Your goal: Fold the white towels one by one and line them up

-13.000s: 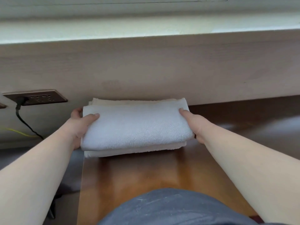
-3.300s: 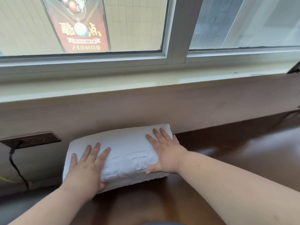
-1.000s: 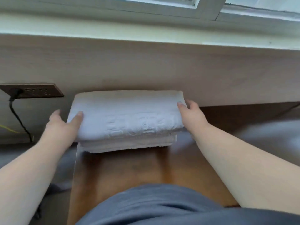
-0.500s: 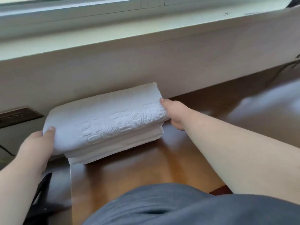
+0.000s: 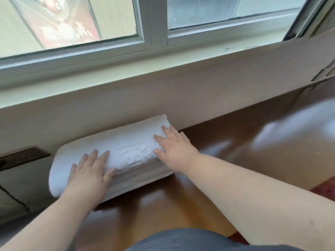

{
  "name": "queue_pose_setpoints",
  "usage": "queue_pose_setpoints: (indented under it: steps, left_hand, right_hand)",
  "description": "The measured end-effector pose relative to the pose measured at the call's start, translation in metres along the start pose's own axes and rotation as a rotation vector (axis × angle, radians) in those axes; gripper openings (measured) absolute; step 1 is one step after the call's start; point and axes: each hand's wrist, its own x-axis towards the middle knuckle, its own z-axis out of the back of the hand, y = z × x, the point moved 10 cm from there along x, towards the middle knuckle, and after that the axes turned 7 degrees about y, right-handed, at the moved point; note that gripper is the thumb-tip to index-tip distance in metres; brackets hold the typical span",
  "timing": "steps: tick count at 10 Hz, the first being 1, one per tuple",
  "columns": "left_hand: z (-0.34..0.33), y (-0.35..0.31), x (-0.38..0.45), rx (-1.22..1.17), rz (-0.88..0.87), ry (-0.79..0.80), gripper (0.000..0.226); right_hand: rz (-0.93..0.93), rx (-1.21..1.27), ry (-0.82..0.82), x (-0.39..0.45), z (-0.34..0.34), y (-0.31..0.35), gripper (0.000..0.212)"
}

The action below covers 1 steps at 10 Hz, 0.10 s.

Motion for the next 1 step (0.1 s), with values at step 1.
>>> queue_pose_setpoints:
  steps: [1]
  left_hand:
    - [0.0006,-0.0016,-0.0025,0.08,0.038,0.082,0.067]
  right_hand:
    - [-0.059,0.066,0.024,-0.0129,0.015,-0.0097,0.064]
